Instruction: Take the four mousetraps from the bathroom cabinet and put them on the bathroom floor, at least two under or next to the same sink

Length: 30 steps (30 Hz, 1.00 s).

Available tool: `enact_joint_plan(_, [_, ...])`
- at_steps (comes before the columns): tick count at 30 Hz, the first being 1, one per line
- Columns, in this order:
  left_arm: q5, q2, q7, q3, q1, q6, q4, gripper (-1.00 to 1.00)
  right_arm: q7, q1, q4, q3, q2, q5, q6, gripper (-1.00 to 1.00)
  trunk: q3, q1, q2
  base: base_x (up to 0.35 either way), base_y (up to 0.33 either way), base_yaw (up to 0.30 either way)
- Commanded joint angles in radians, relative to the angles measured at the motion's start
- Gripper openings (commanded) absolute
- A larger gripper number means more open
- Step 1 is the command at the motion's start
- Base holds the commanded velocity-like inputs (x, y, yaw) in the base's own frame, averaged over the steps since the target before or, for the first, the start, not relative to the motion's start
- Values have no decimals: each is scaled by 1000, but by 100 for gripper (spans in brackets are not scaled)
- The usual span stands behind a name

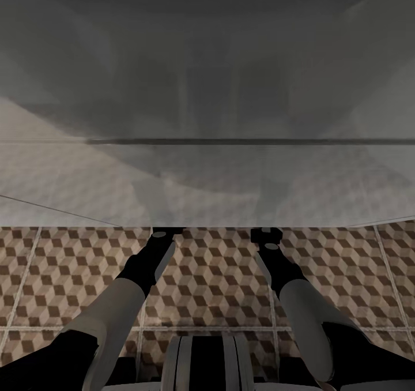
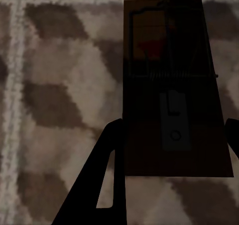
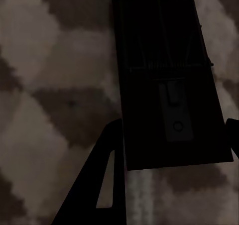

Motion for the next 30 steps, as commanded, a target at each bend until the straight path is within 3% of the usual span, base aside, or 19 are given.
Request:
enact_joint_plan(1, [5, 0, 9, -2, 0, 5, -2, -100, -1, 0, 40, -11, 1, -3, 1, -100, -1, 4, 0, 0, 0, 0])
enact_joint_plan(6, [5, 0, 9, -2, 0, 5, -2, -100, 0, -1, 40, -10, 1, -2, 1, -100, -1, 4, 0, 0, 0, 0])
enact_joint_plan(7, [5, 0, 9, -2, 0, 5, -2, -100, 0, -1, 40, -10, 1, -2, 1, 100, -1, 4, 0, 0, 0, 0])
enact_joint_plan(30, [5, 0, 7, -3, 0, 5, 3, -100, 0, -1, 40, -10, 1, 0, -1, 100, -1, 4, 0, 0, 0, 0])
